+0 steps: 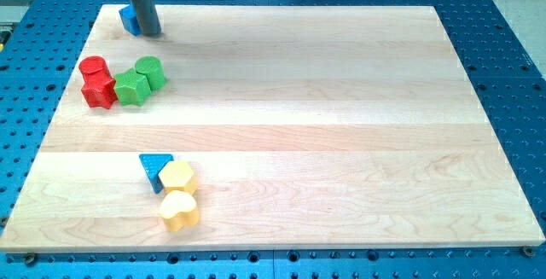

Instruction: Place your hand right of heart

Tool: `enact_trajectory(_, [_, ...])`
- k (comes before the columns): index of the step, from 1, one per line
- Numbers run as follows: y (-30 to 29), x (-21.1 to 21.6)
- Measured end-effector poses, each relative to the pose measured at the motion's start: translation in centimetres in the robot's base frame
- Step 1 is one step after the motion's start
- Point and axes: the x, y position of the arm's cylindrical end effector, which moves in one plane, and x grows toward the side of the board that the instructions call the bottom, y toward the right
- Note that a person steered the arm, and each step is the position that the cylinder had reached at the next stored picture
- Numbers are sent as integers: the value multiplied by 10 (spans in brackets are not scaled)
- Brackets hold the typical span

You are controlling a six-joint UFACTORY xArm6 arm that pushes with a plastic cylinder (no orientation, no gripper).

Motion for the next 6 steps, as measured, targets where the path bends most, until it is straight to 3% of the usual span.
enact_trajectory(1, [19,5])
enact_trajectory(2, [-7,32])
enact_trajectory(4, [112,95])
enact_trajectory(5, [173,193])
enact_trajectory(6, [181,286])
